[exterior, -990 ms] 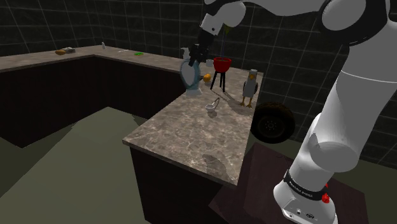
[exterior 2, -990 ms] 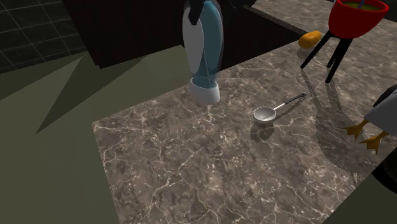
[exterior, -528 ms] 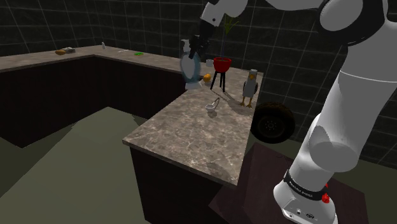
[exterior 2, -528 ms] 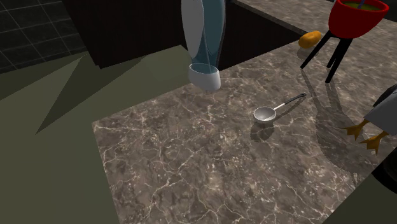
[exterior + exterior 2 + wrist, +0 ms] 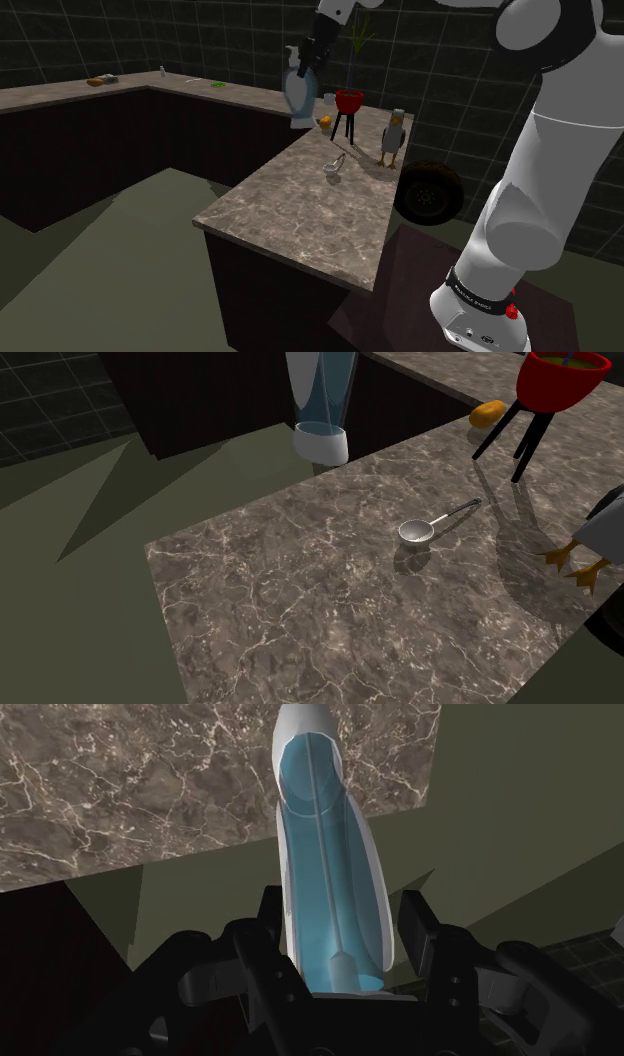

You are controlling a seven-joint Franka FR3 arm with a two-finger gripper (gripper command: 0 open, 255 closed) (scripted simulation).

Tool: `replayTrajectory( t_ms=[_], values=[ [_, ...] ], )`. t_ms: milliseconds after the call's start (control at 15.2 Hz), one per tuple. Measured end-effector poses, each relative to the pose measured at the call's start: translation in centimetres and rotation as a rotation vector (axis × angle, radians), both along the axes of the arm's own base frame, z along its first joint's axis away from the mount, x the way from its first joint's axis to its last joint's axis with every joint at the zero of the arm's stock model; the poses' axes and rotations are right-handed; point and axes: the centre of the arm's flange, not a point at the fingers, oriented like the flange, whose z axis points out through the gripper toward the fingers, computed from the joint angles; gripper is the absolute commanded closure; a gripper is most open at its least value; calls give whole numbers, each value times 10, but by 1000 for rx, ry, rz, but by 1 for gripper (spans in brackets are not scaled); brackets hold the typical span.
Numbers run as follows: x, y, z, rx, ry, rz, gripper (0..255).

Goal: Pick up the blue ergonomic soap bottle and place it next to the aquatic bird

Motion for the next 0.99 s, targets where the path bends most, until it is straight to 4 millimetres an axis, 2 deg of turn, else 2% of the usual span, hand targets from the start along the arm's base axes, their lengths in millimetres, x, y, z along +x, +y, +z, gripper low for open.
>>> replayTrajectory(
  t_ms=[990],
  values=[
    [0,0,79,0,0,0,255]
  ],
)
